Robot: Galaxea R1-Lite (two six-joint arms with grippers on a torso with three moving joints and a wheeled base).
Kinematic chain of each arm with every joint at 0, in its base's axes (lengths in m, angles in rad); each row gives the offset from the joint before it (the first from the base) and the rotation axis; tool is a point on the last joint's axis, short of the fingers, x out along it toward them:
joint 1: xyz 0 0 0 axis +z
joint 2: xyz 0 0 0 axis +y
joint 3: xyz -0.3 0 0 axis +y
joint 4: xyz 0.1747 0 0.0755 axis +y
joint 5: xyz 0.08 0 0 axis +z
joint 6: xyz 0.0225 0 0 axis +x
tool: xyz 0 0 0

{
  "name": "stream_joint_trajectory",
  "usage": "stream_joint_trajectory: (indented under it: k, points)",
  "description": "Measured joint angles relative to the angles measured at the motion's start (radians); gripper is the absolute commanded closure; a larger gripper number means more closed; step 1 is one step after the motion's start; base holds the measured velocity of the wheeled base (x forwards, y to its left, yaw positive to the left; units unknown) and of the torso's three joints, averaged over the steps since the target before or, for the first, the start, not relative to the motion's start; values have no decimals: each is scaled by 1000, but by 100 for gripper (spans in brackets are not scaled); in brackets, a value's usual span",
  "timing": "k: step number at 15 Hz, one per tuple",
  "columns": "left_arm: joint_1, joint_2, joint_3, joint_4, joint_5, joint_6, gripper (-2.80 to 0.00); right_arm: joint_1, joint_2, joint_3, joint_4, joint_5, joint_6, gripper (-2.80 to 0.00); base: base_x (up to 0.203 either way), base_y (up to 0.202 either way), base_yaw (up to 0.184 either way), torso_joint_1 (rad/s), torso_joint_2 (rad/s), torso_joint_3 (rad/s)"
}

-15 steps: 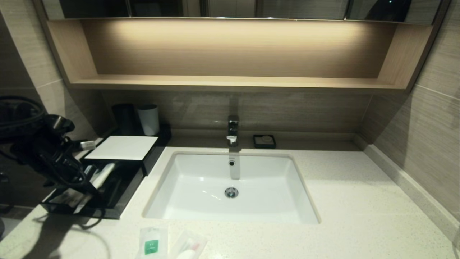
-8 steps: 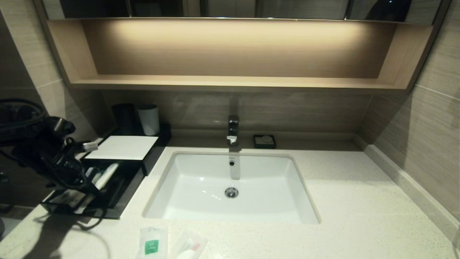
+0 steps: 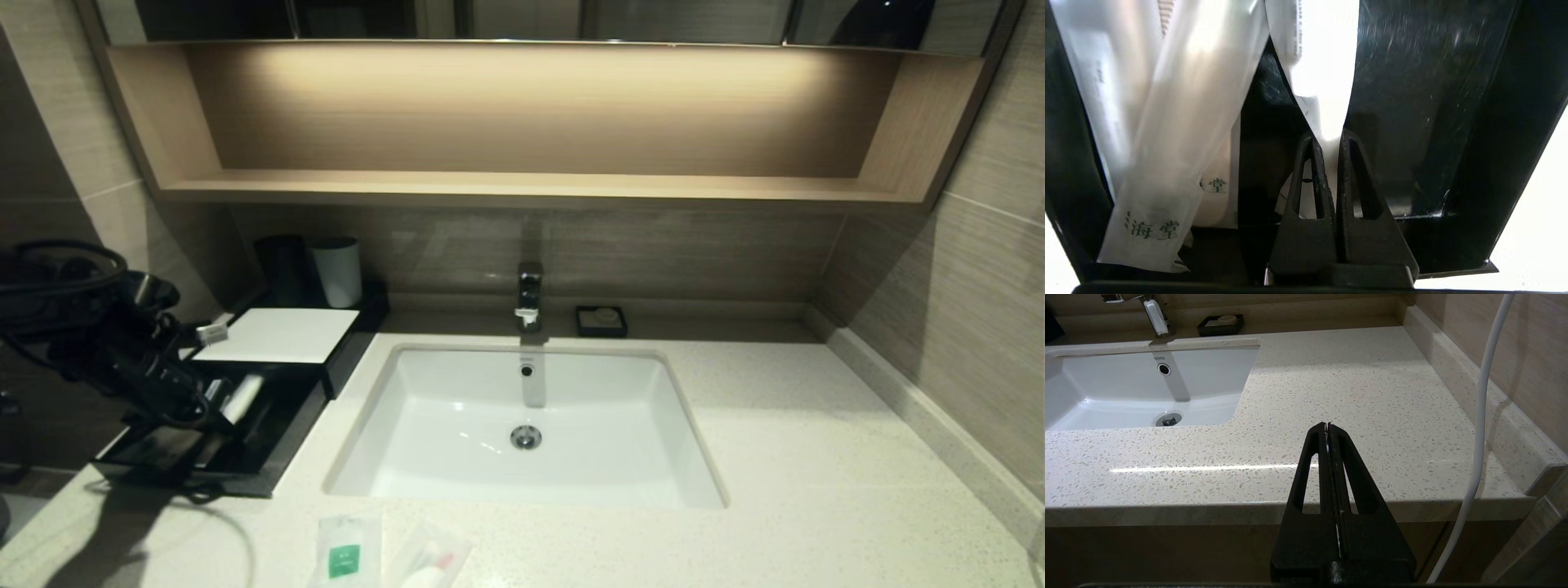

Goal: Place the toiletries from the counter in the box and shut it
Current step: Place the bathroom toiletry into the drawer, then pick up the bathroom toiletry

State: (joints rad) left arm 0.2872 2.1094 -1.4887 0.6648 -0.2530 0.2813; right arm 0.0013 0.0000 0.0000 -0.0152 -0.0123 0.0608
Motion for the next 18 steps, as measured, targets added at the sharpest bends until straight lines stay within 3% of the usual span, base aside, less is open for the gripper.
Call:
stream_joint_trajectory:
  k: [1,8,14,15,18]
  points:
    - [0,0,3,0,0,1,-280,0,0,0,0,0,0,0,0,0,0,0,0,0]
    - [1,-52,29,11,-3,7,-280,0,0,0,0,0,0,0,0,0,0,0,0,0]
    - [2,-222,112,27,-1,-3,-280,0,0,0,-1,0,0,0,0,0,0,0,0,0]
    - [2,-274,142,47,-1,-8,0,0,0,0,-1,0,0,0,0,0,0,0,0,0]
    - [-14,-442,253,157,-1,-11,0,0,0,0,-1,0,0,0,0,0,0,0,0,0]
